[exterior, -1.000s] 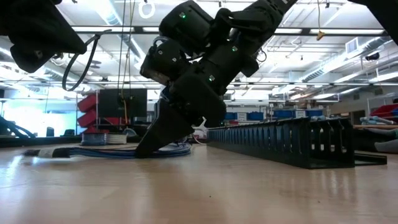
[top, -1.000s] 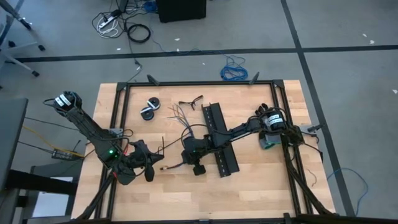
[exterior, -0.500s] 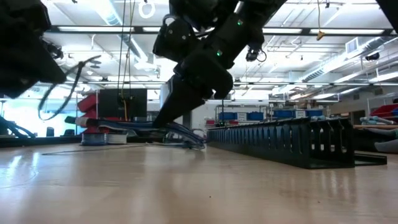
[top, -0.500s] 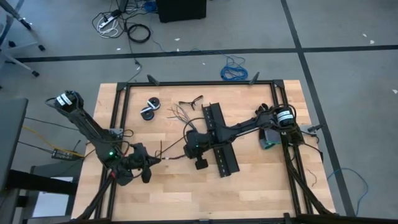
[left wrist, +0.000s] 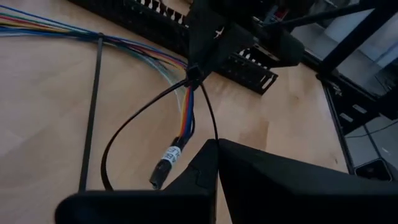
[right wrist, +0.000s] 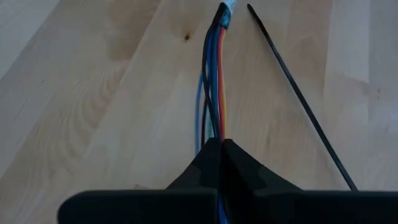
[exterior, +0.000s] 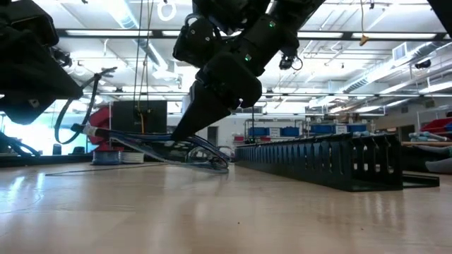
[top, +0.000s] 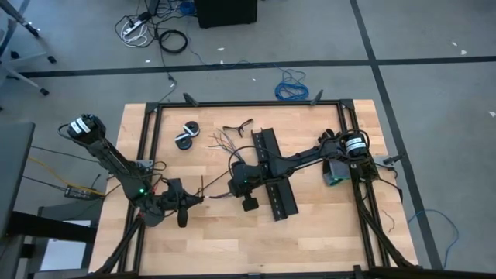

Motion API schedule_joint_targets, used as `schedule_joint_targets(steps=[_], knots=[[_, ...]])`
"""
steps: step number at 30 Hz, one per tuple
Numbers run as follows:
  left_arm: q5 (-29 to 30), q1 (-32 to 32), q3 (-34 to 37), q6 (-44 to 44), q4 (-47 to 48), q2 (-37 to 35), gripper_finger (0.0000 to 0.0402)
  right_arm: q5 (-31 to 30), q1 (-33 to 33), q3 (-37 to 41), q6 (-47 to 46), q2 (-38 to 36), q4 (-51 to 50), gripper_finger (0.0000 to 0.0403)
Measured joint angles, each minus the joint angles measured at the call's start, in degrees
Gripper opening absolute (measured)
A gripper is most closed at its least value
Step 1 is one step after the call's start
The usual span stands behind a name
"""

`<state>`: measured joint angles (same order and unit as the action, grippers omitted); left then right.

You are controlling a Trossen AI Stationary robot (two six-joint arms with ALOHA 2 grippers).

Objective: Ziptie cables
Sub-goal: Wrap the black zip tie on the cable

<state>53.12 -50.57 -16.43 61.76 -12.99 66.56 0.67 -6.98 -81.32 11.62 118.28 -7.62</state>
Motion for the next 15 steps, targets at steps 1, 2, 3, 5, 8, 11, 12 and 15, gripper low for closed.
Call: schedule_joint_targets(steps=[1, 2, 3, 5, 8, 11, 12, 15], knots=[[0.04, 0.03, 0.00, 0.00, -0.59, 0.58, 0.0000, 0.00, 0.00, 0.00, 0.00, 0.00, 0.04, 0.0000], [0.03, 0.23, 0.00, -0.01, -1.29, 1.26, 0.0000, 0.02, 0.00, 0.00, 0.00, 0.00, 0.31, 0.0000], [0.08, 0.55, 0.00, 0.00, -1.87, 1.79, 0.0000, 0.04, 0.00, 0.00, 0.00, 0.00, 0.86, 0.0000], [0.16, 1.50, -0.02, 0.00, -4.11, 3.25, 0.0000, 0.69, 0.00, 0.00, -0.02, 0.00, 2.60, 0.0000], [-1.00, 4.16, -0.02, -0.13, -7.67, 6.39, 0.0000, 1.37, 0.20, -0.05, -0.12, -0.02, 4.81, 0.0000], [-1.91, 6.32, -0.02, -3.39, -13.49, 8.90, 0.0000, 2.04, 0.37, -0.07, -0.15, -0.02, 5.25, 0.0000], [-2.15, 6.99, -0.02, -5.76, -16.09, 9.40, 0.0000, 2.05, 0.46, -0.07, -0.15, -0.02, 5.25, 0.0000], [-4.30, 9.02, -0.07, -13.88, -24.91, 9.93, 0.0000, 2.05, 0.61, -0.07, -0.15, -0.02, 5.20, 0.0000]])
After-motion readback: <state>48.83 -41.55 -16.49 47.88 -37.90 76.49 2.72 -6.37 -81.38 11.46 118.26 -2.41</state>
